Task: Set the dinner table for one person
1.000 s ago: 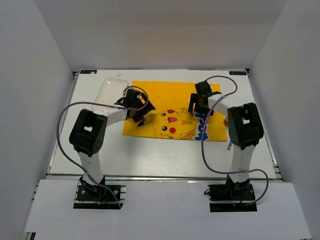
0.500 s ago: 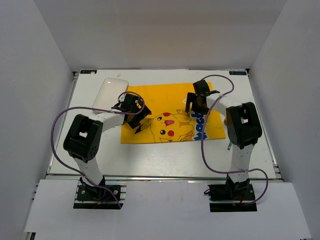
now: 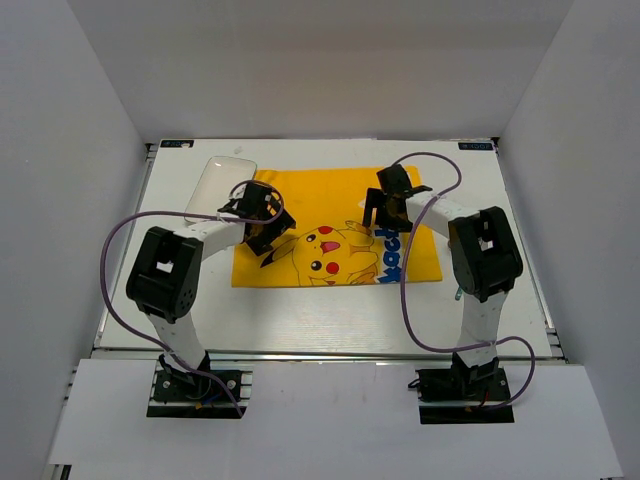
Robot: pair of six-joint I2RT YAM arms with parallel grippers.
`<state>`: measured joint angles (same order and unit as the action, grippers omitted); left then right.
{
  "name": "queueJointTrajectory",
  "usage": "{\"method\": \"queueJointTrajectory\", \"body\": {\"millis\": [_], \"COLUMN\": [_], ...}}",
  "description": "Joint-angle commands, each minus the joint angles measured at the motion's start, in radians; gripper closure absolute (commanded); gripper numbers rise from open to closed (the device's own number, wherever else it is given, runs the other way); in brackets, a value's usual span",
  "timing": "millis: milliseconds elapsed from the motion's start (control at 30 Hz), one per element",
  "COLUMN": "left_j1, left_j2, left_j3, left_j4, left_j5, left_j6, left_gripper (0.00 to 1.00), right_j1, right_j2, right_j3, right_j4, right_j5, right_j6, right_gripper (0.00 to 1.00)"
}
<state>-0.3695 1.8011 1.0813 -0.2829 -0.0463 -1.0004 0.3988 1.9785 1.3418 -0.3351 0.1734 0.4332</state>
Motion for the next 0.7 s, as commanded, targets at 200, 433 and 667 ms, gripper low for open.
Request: {"method": "queueJointTrajectory", "body": {"millis": [200, 433, 667], "left_j1": [0.037, 0.037, 0.037], "left_j2": [0.03, 0.03, 0.007], "left_j3": [0.009, 0.046, 0.069], "left_j4": [-0.163, -0.17, -0.188], "left_j5": [-0.079, -0.055, -0.035], "left_j6": [0.078, 0.106, 0.115], "left_gripper": [0.02, 0.02, 0.02], "right_j1": [0.018, 0.02, 0.023], "right_j2": [-0.017, -0.027, -0.037], "right_j3": [-0.055, -0.058, -0.067], "right_j4": [-0.047, -0.05, -0.041], "right_j5": [-0.031, -0.028, -0.014], "right_j6": [0.067, 0.088, 0.093], "right_gripper": [0.11, 0.11, 0.11]}}
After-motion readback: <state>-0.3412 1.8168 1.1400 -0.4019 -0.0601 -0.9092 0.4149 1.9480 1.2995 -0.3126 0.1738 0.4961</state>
